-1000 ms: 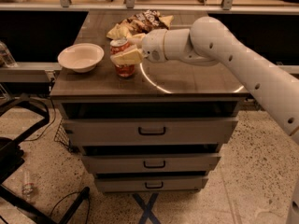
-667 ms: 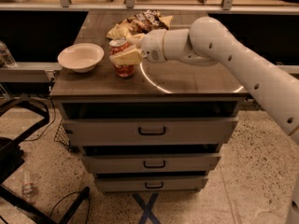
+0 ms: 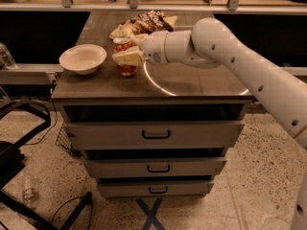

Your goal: Place coke can into paper bowl

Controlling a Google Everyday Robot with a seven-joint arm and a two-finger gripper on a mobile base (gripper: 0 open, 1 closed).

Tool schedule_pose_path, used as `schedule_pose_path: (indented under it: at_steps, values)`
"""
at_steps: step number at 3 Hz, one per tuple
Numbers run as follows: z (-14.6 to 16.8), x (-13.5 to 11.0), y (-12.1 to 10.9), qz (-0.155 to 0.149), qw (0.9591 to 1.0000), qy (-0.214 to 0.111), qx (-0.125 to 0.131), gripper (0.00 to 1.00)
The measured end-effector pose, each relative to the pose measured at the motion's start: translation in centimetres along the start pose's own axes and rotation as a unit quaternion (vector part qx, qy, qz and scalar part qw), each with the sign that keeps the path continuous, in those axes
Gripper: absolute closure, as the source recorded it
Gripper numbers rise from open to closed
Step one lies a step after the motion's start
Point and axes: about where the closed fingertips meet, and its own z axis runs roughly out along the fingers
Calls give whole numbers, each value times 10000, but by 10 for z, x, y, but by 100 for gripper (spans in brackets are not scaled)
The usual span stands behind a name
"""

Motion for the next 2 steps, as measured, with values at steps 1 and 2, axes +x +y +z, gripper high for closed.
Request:
schedule_pose_path:
  at_steps: [1, 2]
  values:
    - [2, 0, 2, -1, 10000, -3, -21, 0]
    - [2, 0, 2, -1, 10000, -3, -22, 0]
